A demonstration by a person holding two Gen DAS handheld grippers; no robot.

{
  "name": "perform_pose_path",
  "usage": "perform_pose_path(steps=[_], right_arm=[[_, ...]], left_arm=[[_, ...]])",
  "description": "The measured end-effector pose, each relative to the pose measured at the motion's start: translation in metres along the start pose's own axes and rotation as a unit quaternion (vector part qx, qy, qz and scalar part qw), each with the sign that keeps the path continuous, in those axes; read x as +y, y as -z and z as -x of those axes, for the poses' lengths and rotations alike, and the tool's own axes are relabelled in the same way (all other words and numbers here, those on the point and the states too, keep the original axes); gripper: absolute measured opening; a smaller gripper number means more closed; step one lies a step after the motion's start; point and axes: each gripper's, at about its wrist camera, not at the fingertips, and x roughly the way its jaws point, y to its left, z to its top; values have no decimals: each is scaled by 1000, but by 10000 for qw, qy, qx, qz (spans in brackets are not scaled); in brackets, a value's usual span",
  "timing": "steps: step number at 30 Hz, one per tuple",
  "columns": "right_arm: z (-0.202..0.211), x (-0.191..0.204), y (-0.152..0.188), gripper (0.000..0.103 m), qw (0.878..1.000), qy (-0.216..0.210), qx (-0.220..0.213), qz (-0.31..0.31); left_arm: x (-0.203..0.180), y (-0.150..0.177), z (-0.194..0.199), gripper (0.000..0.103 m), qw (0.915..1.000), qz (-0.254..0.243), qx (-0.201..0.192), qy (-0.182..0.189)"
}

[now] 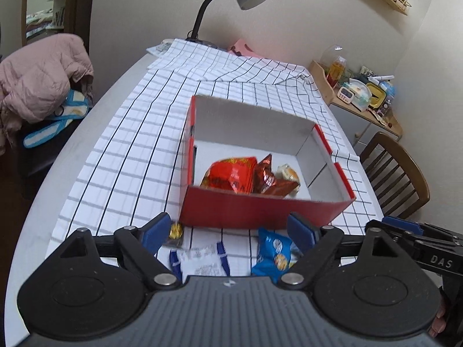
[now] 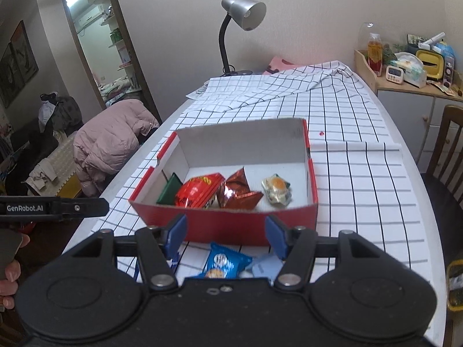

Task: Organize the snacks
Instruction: 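Pull both open grippers back toward the remaining snacks, then grasp the white-and-blue wrapped pack with the left gripper while the right grasps the pale yellow bag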

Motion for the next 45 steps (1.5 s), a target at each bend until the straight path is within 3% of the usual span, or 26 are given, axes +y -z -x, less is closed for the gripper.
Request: perform_pose_path(steps=[2,3,4,9,16,24,45], right_arm=[[3,0,7,67,10000,-14,12,-34],[4,-1,11,93,10000,-20,20,-58],[6,0,16,103,10000,-18,10,-80],[8,4,34,103,10000,-18,74,34],[1,24,71,103,9967,110,357,718],[-18,15,96,103,9952,149,781,572],[-73,11,110,96,9840,-64,1441,1051]], left_arm=[[5,7,-1,95,10000,54,43,-19],[6,10,-1,97,10000,70,61,-36],[8,14,-2,98,9999,74,79,-55],[12,30,-8,99,9998,6,173,-142],[7,52,-32,99,9978,-384,331,-417],[6,62,-68,99,9947,-395,662,-686],[3,47,-146,99,9823,-79,1321,-1327]])
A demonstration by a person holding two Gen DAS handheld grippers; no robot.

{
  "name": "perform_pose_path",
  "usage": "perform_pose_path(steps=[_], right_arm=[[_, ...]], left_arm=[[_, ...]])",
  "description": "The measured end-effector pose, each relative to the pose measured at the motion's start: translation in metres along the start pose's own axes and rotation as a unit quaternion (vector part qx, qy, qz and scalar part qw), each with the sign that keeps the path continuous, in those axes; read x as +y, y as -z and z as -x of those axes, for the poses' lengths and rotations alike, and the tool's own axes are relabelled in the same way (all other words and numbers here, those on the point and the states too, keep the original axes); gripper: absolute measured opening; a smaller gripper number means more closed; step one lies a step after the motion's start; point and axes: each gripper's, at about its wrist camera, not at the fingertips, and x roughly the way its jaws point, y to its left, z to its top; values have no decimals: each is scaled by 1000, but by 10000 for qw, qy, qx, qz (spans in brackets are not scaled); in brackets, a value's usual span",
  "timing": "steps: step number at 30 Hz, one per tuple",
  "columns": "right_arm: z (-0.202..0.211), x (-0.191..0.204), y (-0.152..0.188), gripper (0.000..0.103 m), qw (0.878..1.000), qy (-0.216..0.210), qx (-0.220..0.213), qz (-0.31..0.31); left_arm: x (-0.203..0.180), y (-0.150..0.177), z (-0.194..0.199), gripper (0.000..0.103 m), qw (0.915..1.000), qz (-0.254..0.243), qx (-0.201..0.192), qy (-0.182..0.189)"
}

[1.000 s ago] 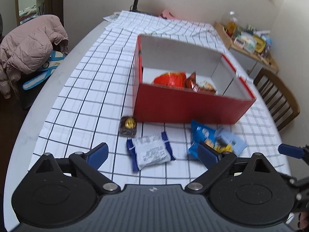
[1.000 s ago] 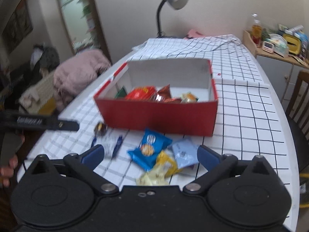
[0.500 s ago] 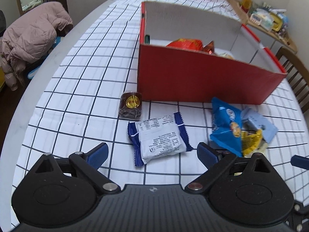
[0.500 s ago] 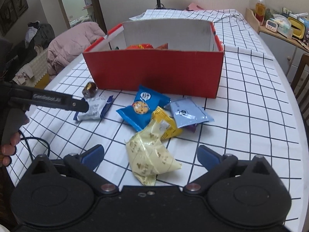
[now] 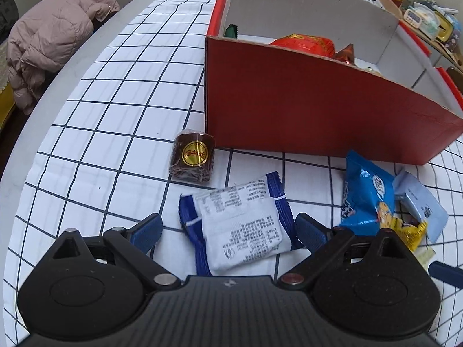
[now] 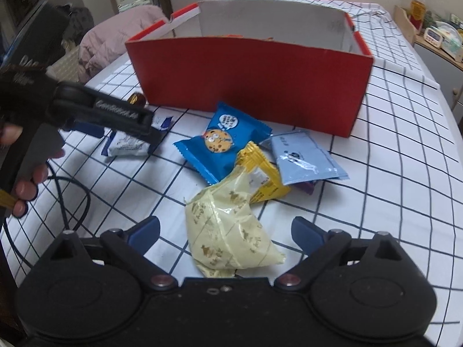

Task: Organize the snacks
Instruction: 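Grasp the white-and-blue wrapped pack with the left gripper while the right grasps the pale yellow bag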

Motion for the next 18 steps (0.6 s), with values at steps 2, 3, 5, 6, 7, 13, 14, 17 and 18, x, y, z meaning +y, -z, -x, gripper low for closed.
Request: perform_pose_path(steps=[2,3,5,6,7,13,14,17,18], right_arm=[[-3,2,-1,93,9999,-2,45,112],[-4,3,-1,92,9999,4,63,157],[-7,4,-3,91,9997,6,87,237],[-8,5,-3,89,9996,-3,104,276],[-9,6,-3,88,9994,-3,121,315],[-13,13,-3,76,9985,38,189,519],[-13,13,-3,73,9983,47,190,542],[-13,14,-2,64,9980,95,181,595],[-12,14,-1,61,9979,118,167,618]], left_arm=[[0,-1,-3,99,10000,25,39,-60],[-1,-1,-3,98,10000,33,22,-82],[-2,-1,-4,98,9999,38,19,-123],[-2,-2,-4,98,9999,53,19,-135],[-2,-2,-5,98,9999,79,22,-141],[-4,-5,-6,90,9997,113,-3,-231],[-5,-5,-5,84,9996,64,-24,-285],[-6,-3,-1,75,9995,43,-64,-300],[-4,-3,0,74,9996,72,-77,-267]])
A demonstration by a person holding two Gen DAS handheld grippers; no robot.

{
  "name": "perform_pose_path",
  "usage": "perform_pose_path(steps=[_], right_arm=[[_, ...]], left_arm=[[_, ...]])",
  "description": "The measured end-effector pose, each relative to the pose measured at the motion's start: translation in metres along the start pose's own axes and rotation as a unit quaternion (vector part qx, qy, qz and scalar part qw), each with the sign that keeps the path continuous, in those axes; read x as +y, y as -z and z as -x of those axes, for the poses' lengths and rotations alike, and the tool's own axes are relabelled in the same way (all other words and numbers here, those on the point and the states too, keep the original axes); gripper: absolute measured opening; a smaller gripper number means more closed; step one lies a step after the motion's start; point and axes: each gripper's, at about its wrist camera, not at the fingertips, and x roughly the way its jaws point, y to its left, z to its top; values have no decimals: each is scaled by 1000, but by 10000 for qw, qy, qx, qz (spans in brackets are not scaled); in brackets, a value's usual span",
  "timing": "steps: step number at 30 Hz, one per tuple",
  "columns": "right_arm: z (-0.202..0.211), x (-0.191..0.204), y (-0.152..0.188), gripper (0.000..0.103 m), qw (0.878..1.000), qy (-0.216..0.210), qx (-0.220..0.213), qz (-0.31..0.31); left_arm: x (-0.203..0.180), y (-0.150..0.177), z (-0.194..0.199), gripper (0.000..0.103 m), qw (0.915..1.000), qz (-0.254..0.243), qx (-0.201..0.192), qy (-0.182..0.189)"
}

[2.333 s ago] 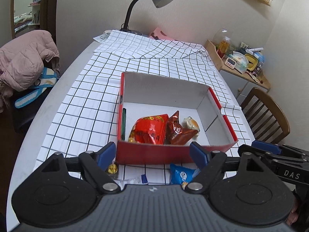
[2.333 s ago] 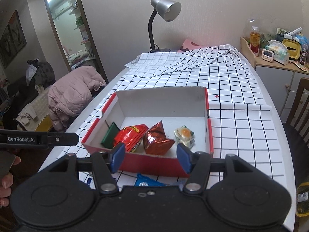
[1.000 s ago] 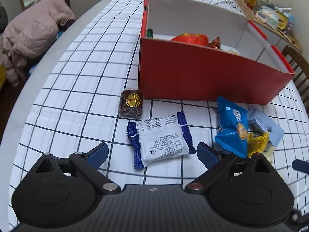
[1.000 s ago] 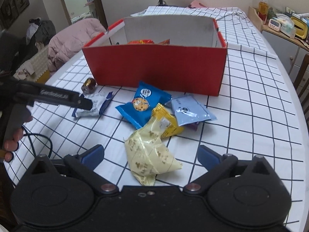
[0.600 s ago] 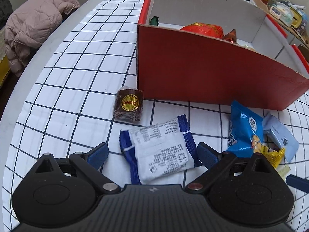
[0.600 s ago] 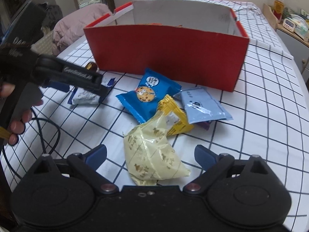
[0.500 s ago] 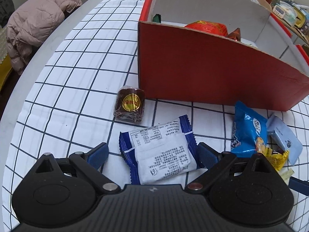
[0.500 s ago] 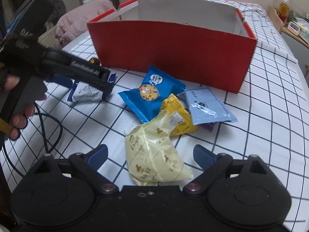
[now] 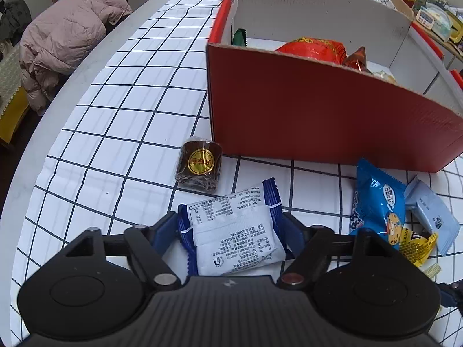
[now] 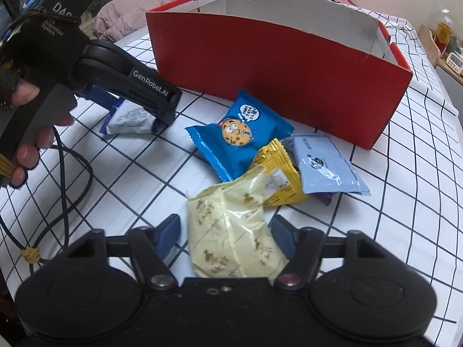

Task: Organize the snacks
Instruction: 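Grasp the white-and-blue wrapped pack with the left gripper while the right grasps the pale yellow bag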

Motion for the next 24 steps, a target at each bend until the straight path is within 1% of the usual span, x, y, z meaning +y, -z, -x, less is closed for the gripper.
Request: perform_pose_path(steps=[2,5,8,12,17,19,24], right_arm=[[1,0,1,59,10000,-9,-16,8],[4,1,2,56,10000,12,-34,-16],[8,0,3,52,9999,-3,-60,-90],[13,-1,5,49,9997,-57,-95,-202],[19,-5,8,49,9990,-114,-163,-389],[24,-5,9,49,9987,-135,-205,-448],[39,-5,8,49,9978,-169,-319,-557]], left_arm=[[4,1,2,67,10000,62,-41,41],[11,3,4,62,9998,101,-86,115],[17,4,6,60,9995,206,-95,201],[23,8,9,60,9990,320,-75,289],[29,13,20,60,9984,378,-121,395],[31,15,27,60,9979,398,-149,491],[31,19,47,60,9973,329,-239,609]])
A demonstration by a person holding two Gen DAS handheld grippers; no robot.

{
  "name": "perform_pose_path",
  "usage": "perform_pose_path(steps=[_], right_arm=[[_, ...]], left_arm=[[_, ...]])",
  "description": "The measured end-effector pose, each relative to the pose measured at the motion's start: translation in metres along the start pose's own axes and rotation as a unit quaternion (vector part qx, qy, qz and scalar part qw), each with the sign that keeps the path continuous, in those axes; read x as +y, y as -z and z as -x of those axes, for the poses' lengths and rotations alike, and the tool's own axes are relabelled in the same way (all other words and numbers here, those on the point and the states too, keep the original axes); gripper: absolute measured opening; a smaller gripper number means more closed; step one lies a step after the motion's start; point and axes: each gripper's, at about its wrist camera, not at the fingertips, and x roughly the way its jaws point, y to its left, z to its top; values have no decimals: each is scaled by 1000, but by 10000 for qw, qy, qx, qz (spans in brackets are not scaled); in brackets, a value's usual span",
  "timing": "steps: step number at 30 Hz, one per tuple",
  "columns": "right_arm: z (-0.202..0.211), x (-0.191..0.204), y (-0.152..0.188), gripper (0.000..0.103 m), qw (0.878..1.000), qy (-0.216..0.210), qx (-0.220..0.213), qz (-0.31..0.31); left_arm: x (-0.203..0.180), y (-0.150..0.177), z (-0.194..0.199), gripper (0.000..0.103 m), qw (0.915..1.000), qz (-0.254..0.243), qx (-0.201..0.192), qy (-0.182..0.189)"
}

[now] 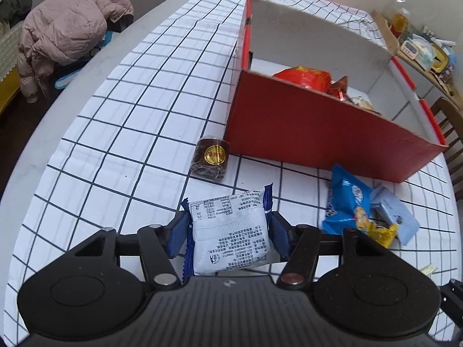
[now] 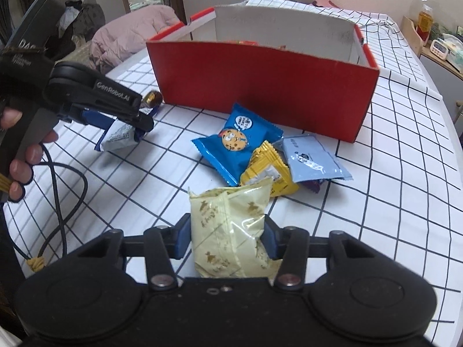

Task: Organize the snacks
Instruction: 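Grasp the white-and-blue wrapped pack with the left gripper while the right grasps the pale yellow bag, then carry both packs into the red box and open both grippers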

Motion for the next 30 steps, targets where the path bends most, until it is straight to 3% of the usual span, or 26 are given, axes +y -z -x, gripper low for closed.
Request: perform_pose_path(steps=[15,24,30], right_arm=[[44,-10,-37,49,9981,-53,-598,-163],[57,-25,-84,49,9942,73,-1065,-116],[50,-42,-112,49,9930,194,-1149,-199]], left_arm=[[-24,-15,58,60,9973,-276,-494,476],[-38,-50,70,60,9947,-331,-764,601],[-52,-77,70,60,9927,-470,-957,568]])
